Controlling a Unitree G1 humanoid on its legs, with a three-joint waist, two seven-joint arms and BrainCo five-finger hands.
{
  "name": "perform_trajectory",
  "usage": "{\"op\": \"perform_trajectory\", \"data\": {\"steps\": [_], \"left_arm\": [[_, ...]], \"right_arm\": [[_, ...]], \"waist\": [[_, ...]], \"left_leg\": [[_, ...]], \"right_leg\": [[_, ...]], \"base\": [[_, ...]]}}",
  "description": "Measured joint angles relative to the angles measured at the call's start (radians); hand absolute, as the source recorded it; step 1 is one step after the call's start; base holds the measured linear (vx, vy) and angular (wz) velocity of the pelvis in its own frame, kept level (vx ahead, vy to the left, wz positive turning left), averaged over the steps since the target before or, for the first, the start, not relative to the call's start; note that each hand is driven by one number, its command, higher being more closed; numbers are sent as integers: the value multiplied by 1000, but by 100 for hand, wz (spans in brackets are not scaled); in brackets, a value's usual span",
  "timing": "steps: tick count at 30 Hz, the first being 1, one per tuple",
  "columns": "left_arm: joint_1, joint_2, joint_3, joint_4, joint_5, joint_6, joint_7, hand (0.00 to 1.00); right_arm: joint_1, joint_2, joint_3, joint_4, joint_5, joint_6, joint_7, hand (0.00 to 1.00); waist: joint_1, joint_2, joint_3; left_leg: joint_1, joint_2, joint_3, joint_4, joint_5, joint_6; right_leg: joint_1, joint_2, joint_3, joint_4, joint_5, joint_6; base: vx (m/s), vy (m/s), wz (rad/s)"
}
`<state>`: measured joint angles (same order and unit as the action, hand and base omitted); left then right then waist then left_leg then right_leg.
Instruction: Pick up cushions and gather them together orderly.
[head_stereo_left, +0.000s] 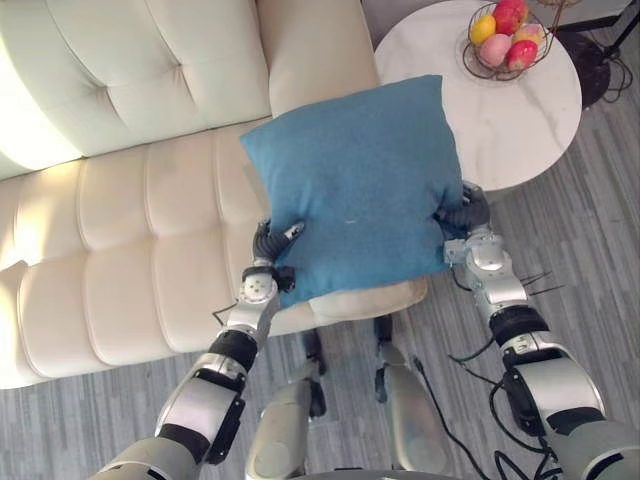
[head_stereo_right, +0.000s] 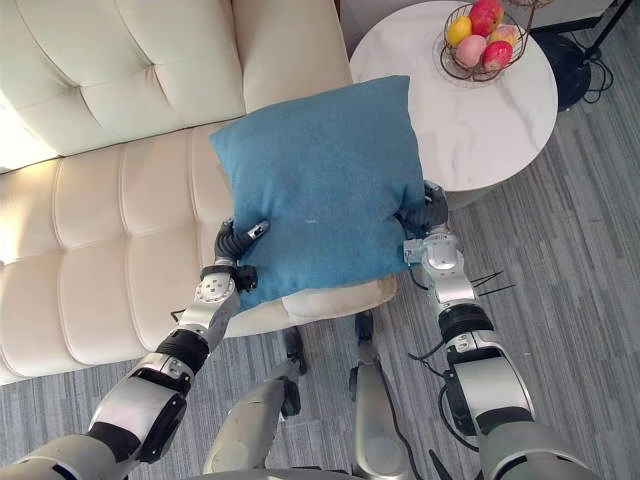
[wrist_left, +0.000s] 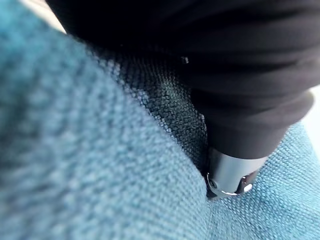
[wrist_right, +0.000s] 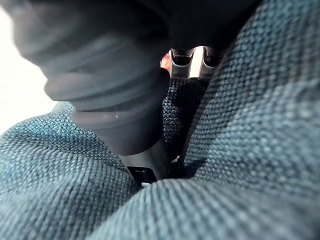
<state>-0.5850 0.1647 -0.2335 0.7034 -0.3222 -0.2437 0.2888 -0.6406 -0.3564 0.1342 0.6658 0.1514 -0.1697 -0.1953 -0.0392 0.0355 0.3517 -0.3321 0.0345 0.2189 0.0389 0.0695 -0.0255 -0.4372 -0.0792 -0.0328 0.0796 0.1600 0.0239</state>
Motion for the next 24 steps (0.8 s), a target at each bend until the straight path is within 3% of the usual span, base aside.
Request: {"op": "perform_trajectory", "data": {"steps": [5, 10, 12, 17, 20, 21, 22, 23, 24], "left_arm": [[220, 28, -2, -295, 3, -1, -1, 100], [414, 51, 0, -452, 16, 0, -5, 100], [509, 53, 1, -513, 22, 0, -7, 100], [632, 54, 13, -610, 32, -1, -7, 100], [634, 51, 38, -644, 63, -1, -7, 100], [627, 45, 47, -648, 81, -1, -7, 100], [622, 41, 51, -648, 89, -1, -7, 100], [618, 35, 50, -647, 100, 1, -7, 100], [631, 32, 50, -647, 99, 2, -7, 100]], "right_arm": [[290, 12, -1, -336, -2, -2, 0, 100], [486, 72, -2, -564, -8, -8, 6, 100], [565, 102, -2, -651, -18, -19, 27, 100], [641, 123, 27, -715, -44, -58, 51, 100], [640, 125, 36, -736, -45, -67, 55, 100], [640, 123, 37, -736, -46, -69, 55, 100], [640, 125, 38, -734, -46, -69, 55, 100], [646, 130, 37, -723, -48, -69, 55, 100], [658, 137, 38, -720, -51, -69, 55, 100]], "waist": [[-1, 1, -3], [-1, 0, -11], [3, -2, -60], [20, -15, -104], [24, -24, -111], [24, -23, -112], [23, -23, -111], [18, -31, -110], [18, -36, -112]], "left_leg": [[77, 5, -8, 1, -15, 9], [137, 2, -7, 0, -41, 9], [144, 2, -5, 1, -44, 10], [189, 6, 44, 46, -82, 16], [132, 17, 91, 146, -116, 38], [110, 28, 103, 161, -109, 57], [102, 31, 106, 168, -106, 67], [100, 26, 90, 190, -104, 72], [107, 24, 62, 206, -103, 73]], "right_leg": [[100, 5, -10, -38, -4, 4], [166, 3, -9, -49, -19, 10], [176, 4, -7, -53, -22, 10], [216, 10, 58, -64, -13, 19], [156, 10, 88, -7, -4, 29], [124, 11, 95, 40, -23, 60], [90, 5, 92, 141, -89, 67], [38, -20, 77, 437, -236, 16], [50, -43, 74, 629, -319, 41]], "base": [[104, 0, 3], [69, 15, 1], [52, 11, -2], [22, 17, -35], [-86, 32, -43], [-141, 17, -22], [-172, 1, 15], [-152, -38, 51], [-138, -49, 66]]}}
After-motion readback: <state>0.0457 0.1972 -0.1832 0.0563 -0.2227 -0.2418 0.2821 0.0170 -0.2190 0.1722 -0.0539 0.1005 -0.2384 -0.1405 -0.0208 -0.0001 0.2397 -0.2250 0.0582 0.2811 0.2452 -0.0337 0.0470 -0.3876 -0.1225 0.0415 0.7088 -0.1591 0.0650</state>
